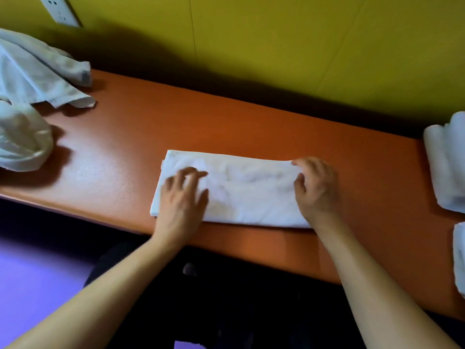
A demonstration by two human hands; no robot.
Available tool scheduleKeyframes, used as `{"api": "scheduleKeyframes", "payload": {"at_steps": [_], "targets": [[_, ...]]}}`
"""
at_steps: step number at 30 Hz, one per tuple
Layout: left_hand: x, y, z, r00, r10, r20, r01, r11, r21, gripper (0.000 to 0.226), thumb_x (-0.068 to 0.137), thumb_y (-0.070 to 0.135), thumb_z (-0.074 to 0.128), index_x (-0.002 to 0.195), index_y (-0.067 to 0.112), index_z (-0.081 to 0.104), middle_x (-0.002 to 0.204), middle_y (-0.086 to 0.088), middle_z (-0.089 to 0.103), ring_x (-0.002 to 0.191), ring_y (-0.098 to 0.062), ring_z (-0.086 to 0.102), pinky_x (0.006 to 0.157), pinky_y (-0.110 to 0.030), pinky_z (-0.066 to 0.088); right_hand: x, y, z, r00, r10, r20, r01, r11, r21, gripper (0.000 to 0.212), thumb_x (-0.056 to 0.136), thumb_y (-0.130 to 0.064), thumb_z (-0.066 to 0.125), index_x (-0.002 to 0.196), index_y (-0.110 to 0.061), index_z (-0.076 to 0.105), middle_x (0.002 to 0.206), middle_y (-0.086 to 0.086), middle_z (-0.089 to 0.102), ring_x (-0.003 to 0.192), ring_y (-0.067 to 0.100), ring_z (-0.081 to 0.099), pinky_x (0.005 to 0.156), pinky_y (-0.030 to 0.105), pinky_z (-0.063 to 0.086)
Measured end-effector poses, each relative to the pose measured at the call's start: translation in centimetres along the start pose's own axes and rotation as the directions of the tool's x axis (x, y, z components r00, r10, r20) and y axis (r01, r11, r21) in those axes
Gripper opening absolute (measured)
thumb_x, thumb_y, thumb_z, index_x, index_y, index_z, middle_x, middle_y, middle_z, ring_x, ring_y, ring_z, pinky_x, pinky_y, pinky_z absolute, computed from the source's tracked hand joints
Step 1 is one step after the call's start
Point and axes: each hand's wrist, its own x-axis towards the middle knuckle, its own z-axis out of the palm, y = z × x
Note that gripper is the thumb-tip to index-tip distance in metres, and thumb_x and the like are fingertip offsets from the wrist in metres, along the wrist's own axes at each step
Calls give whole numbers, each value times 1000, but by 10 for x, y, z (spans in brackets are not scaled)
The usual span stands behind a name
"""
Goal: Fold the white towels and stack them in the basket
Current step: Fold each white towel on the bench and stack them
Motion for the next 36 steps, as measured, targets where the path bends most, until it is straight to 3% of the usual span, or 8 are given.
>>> {"api": "scheduleKeyframes", "payload": {"at_steps": [2, 5, 12, 17, 23, 27, 31, 36], "targets": [[-21, 22, 12, 975, 168, 147, -177, 983, 48, 37, 96, 32, 51, 132, 28, 58, 139, -2, 54, 113, -32, 52, 95, -46, 42, -4, -4, 10, 977, -115, 178, 123, 992, -31, 38, 92, -21, 47, 126, -19, 64, 136, 6, 61, 128, 29, 52, 106, 45, 38], [-35, 39, 21, 937, 216, 273, -256, 960, 117, 45, 98, 42, 47, 142, 31, 50, 147, 2, 48, 122, -29, 49, 101, -43, 37, -13, -4, 11, 950, -43, 309, 62, 997, -50, 43, 98, -35, 39, 134, -25, 60, 145, 4, 56, 134, 25, 49, 112, 44, 34], [-9, 40, 20, 933, 149, 327, -228, 949, 217, 55, 96, 59, 35, 136, 26, 55, 135, 2, 55, 135, -34, 45, 116, -59, 22, -69, -38, -17, 959, 155, 238, -98, 967, -234, 41, 90, -41, 47, 125, -30, 66, 118, -2, 67, 100, 30, 58, 86, 42, 39], [11, 44, 26, 859, 189, 476, -338, 907, 250, 67, 95, 62, 28, 151, 29, 40, 161, 0, 34, 149, -39, 23, 121, -56, 13, -121, -74, -26, 976, 112, 189, -60, 962, -265, 46, 84, -43, 60, 121, -18, 70, 93, 7, 64, 86, 32, 57, 81, 44, 37], [-15, 56, 17, 888, 310, 339, -383, 907, 176, 51, 94, 47, 54, 137, 20, 55, 140, -13, 51, 122, -39, 52, 97, -49, 40, -129, -80, -30, 946, 145, 291, -52, 951, -304, 59, 86, -51, 52, 133, -16, 60, 101, 9, 60, 93, 32, 54, 86, 47, 39], [-72, 58, 4, 804, 380, 458, -487, 863, 138, 80, 78, 68, 59, 138, 16, 53, 136, -11, 52, 123, -36, 50, 103, -52, 40, -130, -80, -33, 946, 143, 292, -67, 964, -256, 66, 89, -58, 48, 141, -18, 54, 108, 8, 60, 97, 33, 55, 87, 48, 39], [-88, 39, 7, 787, 350, 508, -473, 871, 134, 86, 66, 21, 73, 147, 16, 44, 151, -10, 46, 141, -38, 41, 116, -52, 32, -135, -71, -46, 925, 33, 379, 3, 996, -92, 86, 79, -81, 48, 148, -30, 41, 126, -3, 56, 115, 20, 51, 103, 41, 31], [-89, 39, -9, 887, 309, 344, -281, 951, -129, 43, 78, 19, 61, 121, 17, 57, 129, 1, 63, 131, -22, 51, 113, -33, 30, -142, -53, -49, 912, -44, 408, 66, 997, -40, 71, 66, -29, 74, 134, -27, 55, 143, -4, 51, 134, 21, 46, 115, 44, 24]]}}
